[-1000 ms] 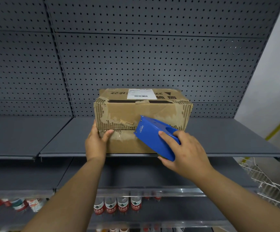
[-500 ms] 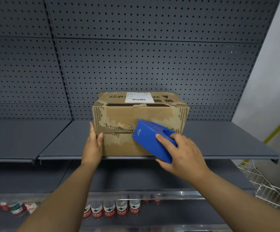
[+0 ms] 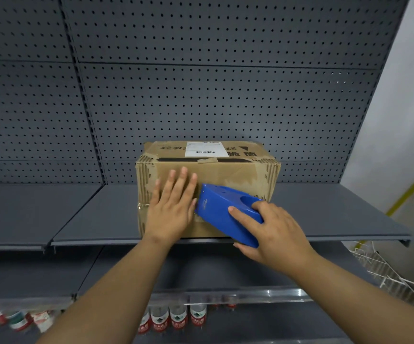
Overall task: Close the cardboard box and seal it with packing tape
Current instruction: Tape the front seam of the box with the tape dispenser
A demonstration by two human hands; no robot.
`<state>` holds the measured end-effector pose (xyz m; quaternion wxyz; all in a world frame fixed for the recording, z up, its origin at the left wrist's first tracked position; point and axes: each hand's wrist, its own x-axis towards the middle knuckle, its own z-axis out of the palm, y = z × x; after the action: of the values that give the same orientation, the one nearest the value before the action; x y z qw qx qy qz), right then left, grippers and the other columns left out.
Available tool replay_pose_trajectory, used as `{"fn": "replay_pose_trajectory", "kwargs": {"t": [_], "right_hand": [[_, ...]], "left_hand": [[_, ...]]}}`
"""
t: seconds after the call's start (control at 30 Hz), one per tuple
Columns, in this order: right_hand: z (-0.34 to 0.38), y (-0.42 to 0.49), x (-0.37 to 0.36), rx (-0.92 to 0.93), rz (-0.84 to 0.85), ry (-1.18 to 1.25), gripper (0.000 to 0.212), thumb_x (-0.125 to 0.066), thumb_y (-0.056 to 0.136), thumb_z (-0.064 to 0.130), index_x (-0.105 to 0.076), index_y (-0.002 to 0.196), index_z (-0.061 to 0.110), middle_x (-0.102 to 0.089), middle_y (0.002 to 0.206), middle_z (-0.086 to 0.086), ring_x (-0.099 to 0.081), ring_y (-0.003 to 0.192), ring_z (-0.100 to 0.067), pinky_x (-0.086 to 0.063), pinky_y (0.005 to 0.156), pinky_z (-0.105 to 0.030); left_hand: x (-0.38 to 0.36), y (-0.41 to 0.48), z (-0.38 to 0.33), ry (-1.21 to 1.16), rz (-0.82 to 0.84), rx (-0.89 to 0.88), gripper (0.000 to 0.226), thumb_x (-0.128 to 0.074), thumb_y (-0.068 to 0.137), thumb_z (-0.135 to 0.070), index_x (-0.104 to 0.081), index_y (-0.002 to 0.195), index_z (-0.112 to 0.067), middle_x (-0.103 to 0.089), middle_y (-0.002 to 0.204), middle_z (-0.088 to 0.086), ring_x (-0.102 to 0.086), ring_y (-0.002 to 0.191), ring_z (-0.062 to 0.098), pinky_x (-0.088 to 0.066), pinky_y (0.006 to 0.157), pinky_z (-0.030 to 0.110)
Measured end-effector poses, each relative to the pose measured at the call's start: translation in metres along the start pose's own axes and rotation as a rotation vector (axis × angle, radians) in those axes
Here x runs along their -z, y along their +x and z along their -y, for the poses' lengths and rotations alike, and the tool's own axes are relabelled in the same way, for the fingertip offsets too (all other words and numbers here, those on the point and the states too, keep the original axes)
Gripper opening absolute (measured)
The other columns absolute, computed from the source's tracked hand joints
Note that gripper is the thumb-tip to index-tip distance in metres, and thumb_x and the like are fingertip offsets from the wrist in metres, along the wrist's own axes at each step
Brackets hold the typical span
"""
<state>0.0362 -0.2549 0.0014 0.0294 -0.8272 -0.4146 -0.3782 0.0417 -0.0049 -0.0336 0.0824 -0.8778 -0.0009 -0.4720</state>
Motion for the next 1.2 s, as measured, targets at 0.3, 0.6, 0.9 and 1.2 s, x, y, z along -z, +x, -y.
{"fn": "replay_pose_trajectory", "kwargs": {"t": [0.3, 0.6, 0.9, 1.2], "right_hand": [[-0.021, 0.001, 0.011, 0.130, 0.146, -0.127, 0.100, -0.078, 0.041, 0.055, -0.040, 0.130, 0.027, -0.057, 0.102, -0.008, -0.063, 0.077, -0.017, -0.053, 0.067, -0.027], [-0.053, -0.003, 0.020, 0.148, 0.189, -0.093, 0.091, -0.074, 0.054, 0.056, -0.039, 0.132, 0.026, -0.057, 0.095, -0.010, -0.062, 0.073, -0.023, -0.052, 0.065, -0.029], [-0.081, -0.020, 0.025, 0.191, 0.198, -0.124, 0.101, -0.077, 0.051, 0.056, -0.034, 0.136, 0.022, -0.058, 0.097, -0.014, -0.062, 0.077, -0.027, -0.053, 0.068, -0.034], [-0.077, -0.018, 0.019, 0.210, 0.101, -0.001, 0.080, -0.068, 0.064, 0.039, -0.035, 0.134, 0.019, -0.058, 0.096, -0.022, -0.058, 0.071, -0.033, -0.051, 0.067, -0.037]], "left_hand": [[-0.026, -0.001, 0.004, 0.023, -0.092, -0.031, 0.054, -0.004, 0.098, -0.042, 0.006, 0.149, -0.026, 0.016, 0.157, -0.007, 0.012, 0.144, 0.013, 0.009, 0.117, 0.037], [-0.034, 0.000, 0.006, 0.033, -0.183, -0.035, 0.054, -0.008, 0.099, -0.041, 0.004, 0.149, -0.026, 0.015, 0.157, -0.008, 0.012, 0.144, 0.012, 0.010, 0.117, 0.037], [-0.035, -0.001, 0.007, 0.078, -0.193, -0.061, 0.055, -0.009, 0.098, -0.041, 0.005, 0.149, -0.025, 0.016, 0.157, -0.006, 0.014, 0.144, 0.013, 0.010, 0.116, 0.038], [-0.035, 0.001, 0.006, 0.119, -0.237, -0.082, 0.056, -0.015, 0.099, -0.040, 0.000, 0.150, -0.023, 0.013, 0.158, -0.004, 0.011, 0.145, 0.015, 0.007, 0.117, 0.039]]}}
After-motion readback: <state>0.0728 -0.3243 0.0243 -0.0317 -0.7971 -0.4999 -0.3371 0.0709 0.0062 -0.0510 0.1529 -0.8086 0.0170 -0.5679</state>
